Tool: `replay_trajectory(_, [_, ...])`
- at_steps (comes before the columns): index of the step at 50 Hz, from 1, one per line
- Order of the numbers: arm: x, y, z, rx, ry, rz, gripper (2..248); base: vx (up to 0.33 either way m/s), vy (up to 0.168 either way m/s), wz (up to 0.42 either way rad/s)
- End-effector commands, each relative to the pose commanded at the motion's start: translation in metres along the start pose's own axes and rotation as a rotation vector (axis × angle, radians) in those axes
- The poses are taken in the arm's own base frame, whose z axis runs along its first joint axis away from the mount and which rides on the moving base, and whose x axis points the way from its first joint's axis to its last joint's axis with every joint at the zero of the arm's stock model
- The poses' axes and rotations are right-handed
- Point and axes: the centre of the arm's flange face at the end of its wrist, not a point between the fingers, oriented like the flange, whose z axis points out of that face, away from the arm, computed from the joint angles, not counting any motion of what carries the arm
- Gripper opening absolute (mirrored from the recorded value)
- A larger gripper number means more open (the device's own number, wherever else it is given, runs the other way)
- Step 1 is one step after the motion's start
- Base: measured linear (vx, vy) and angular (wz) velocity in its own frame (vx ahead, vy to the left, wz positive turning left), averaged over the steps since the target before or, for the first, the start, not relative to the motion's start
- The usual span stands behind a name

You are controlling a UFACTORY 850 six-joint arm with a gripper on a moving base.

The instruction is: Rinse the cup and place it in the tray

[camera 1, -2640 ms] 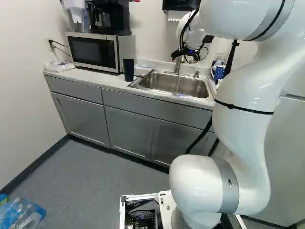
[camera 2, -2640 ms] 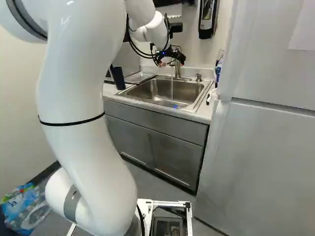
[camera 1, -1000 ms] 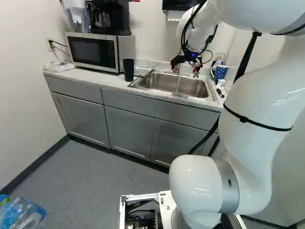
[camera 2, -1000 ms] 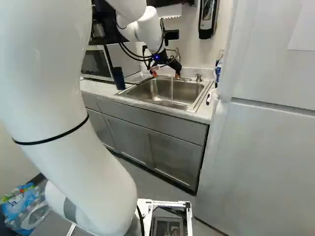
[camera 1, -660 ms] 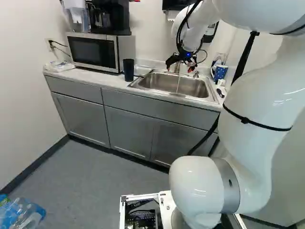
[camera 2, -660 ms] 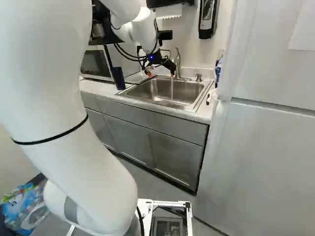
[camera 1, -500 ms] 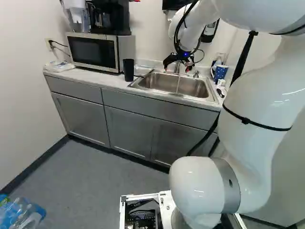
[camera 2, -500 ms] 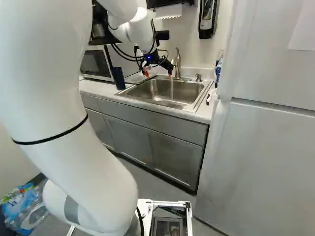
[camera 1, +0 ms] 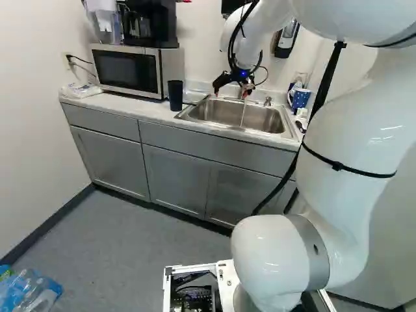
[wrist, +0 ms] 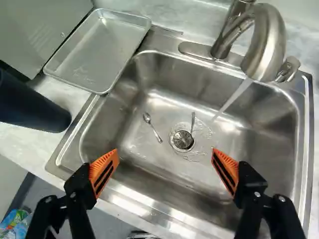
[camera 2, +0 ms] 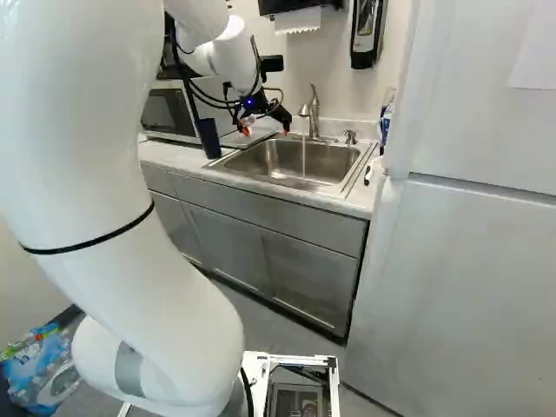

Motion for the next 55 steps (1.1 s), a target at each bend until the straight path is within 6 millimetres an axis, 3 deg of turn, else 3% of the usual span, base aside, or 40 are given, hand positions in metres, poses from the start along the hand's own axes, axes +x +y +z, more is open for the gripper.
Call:
replay_trajectory(35, [0.009,-0.060,0.004,0.070,0.049,-0.083,247,0.000,0.000,0.000])
replay_trajectory(55, [0.005,-0.096,0.024,0.109,0.057,-0.129,247,0.000,0.000,0.000])
